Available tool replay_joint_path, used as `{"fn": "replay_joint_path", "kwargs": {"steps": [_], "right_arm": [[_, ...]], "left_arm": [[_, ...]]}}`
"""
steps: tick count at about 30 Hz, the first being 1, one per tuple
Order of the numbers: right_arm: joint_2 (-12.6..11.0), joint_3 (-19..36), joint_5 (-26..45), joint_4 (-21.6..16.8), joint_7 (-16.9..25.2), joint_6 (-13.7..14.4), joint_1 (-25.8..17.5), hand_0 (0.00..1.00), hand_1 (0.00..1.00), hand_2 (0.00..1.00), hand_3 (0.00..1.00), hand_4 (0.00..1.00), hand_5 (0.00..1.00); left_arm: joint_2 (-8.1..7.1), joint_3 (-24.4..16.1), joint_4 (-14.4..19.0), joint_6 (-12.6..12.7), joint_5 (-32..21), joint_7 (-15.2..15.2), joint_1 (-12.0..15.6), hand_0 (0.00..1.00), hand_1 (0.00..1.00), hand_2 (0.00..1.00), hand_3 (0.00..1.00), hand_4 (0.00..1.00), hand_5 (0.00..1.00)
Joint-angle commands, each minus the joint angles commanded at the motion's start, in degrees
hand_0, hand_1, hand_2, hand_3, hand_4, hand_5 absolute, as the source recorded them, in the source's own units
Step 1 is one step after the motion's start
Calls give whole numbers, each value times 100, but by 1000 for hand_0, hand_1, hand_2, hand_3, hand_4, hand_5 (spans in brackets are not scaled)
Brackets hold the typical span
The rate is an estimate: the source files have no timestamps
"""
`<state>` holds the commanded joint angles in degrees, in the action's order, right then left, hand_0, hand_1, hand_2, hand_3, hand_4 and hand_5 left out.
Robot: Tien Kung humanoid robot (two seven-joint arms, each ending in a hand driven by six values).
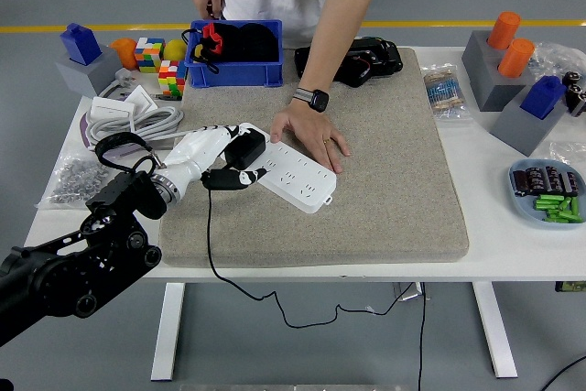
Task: Press the white button,pick up the black plug,place it near the board,insert it into the board
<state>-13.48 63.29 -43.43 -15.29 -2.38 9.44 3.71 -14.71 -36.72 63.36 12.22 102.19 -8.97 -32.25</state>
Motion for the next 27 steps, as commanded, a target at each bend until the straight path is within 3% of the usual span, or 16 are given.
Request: {"fn": "replay_joint_path", "kwargs": {"steps": [10,20,27], "right_arm": [[6,-7,1,2,0,0,-10,609,554,588,535,631,311],[9,14,-8,-5,1,2,2,609,555,584,535,627,307],[24,17,-12,-3,-1,0,-10,609,554,584,535,627,305]], "left_arm": [[22,-82,14,7,1,7,124,860,902,815,786,794,546],[-56,-946,435,179,85,155,351,858,907,830,795,792,540],[110,-1828,601,195,190,174,829,862,908,833,795,792,542]]}}
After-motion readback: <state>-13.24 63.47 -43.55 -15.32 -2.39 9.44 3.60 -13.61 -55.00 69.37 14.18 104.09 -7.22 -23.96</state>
